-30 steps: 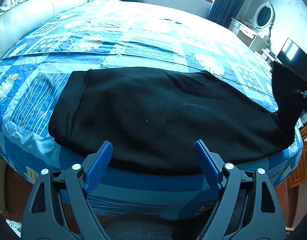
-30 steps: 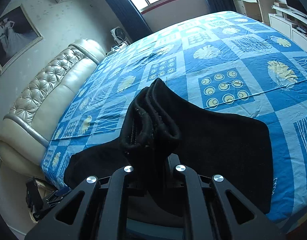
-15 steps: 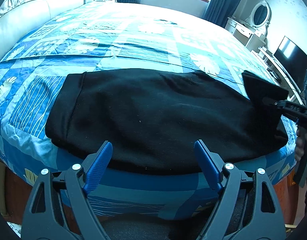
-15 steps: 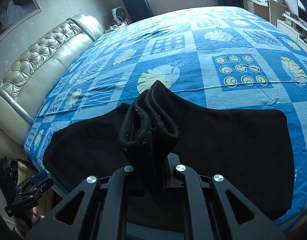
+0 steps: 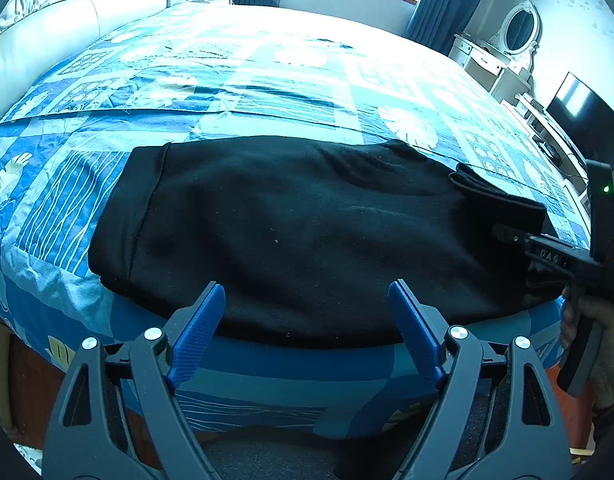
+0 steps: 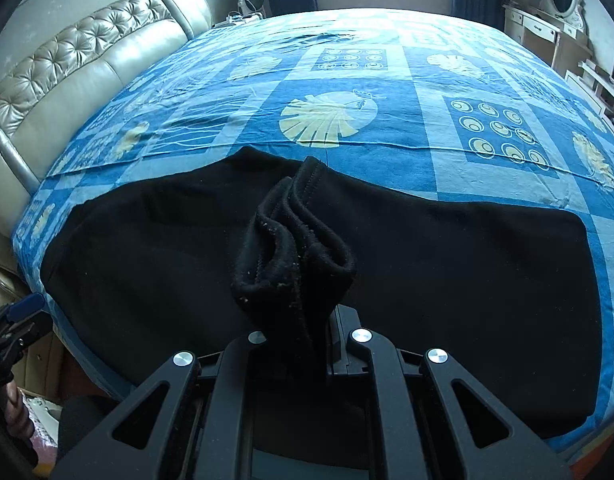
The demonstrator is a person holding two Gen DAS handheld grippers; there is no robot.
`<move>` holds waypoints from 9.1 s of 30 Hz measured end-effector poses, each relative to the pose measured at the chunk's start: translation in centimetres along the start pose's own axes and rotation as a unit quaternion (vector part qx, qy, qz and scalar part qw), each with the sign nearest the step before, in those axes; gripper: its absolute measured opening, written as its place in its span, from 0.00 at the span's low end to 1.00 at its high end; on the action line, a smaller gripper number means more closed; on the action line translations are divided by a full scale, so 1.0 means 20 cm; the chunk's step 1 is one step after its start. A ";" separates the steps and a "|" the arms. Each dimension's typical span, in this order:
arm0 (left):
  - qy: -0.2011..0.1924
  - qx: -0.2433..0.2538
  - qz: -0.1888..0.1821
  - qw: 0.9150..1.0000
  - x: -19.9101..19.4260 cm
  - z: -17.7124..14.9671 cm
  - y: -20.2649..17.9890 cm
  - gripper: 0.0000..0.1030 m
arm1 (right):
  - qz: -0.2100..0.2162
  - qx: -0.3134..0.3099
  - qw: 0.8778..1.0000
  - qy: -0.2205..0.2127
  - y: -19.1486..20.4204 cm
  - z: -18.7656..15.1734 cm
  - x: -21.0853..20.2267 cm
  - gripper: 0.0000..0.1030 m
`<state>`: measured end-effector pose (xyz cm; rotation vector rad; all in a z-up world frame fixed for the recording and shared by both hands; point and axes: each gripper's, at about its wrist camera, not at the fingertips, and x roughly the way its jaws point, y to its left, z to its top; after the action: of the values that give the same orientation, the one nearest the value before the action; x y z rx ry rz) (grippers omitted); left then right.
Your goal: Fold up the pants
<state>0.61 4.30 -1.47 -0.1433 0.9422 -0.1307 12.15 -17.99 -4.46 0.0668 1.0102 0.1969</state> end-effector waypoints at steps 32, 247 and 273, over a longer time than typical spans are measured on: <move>0.011 0.010 -0.005 1.000 0.03 -0.02 0.00 0.81 | 0.161 -0.023 0.987 -0.004 0.19 -0.18 -0.16 0.54; -0.023 0.070 0.006 0.997 0.10 0.09 -0.48 0.86 | 0.229 0.265 0.937 -0.003 -0.87 -0.20 -0.06 0.84; 0.024 0.049 -0.020 0.998 0.27 0.01 -0.52 0.86 | 0.160 0.253 0.954 -0.002 -1.08 -0.29 -0.15 0.11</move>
<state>3.42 -6.78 -3.71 -0.0680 0.9792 -0.2171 8.52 -40.02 -8.30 0.7022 1.0219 0.2288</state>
